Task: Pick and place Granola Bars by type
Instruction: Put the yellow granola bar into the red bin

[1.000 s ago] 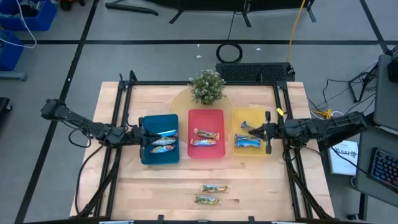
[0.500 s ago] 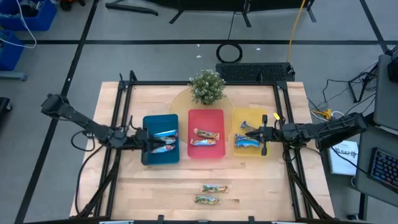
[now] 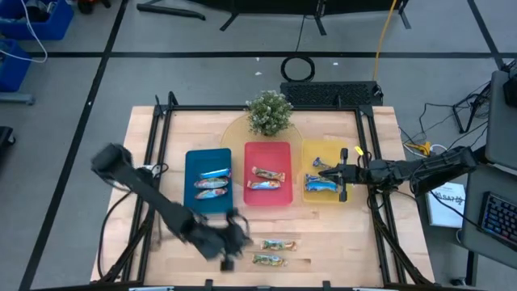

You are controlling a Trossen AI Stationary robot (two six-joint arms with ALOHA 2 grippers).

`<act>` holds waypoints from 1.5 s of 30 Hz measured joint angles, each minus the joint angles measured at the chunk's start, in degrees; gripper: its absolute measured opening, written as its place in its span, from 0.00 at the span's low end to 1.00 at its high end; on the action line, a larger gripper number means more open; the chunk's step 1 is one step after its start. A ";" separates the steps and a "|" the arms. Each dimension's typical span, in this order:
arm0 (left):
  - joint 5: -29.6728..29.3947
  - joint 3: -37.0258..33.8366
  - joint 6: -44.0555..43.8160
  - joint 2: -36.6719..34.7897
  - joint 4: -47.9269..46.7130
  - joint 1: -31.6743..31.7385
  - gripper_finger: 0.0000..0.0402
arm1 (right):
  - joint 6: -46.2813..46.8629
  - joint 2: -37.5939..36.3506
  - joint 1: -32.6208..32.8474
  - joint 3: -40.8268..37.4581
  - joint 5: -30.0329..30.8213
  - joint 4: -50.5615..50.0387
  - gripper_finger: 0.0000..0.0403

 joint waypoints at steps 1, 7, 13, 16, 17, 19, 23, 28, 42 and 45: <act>1.11 3.48 1.13 3.21 0.04 -0.34 0.10 | 0.07 0.00 0.00 0.00 -0.16 0.00 0.00; 5.73 22.75 0.25 18.67 -8.55 -1.60 0.14 | 0.19 0.00 0.02 0.00 -8.07 -0.04 0.00; 6.23 33.55 -5.46 27.91 -11.29 -1.09 0.35 | -0.34 0.00 0.02 0.00 -8.95 -0.04 0.00; 6.50 35.57 -6.61 30.53 -14.35 -0.56 0.48 | -1.33 0.00 0.02 0.00 -8.93 -0.07 0.00; 6.57 35.58 -7.75 30.99 -15.58 -0.43 0.52 | -1.45 0.00 0.02 0.00 -8.93 -0.09 0.00; 7.71 35.58 -10.96 31.37 -18.06 -0.02 0.59 | -1.70 0.00 0.02 0.00 -8.93 -0.27 0.00; 11.09 35.58 -14.83 31.65 -21.74 0.39 0.68 | -2.56 0.00 0.02 0.00 -8.94 -1.23 0.00; 12.03 34.84 -17.49 31.95 -21.51 0.28 0.72 | -2.76 0.00 0.02 0.00 -8.95 -1.27 0.00; 10.96 26.44 -18.33 31.89 -18.80 0.43 0.66 | -4.30 0.00 0.02 0.00 -8.95 -1.09 0.00; 10.39 24.81 -17.41 31.71 -16.96 0.44 0.66 | -4.27 0.00 0.02 0.00 -8.95 -1.09 0.00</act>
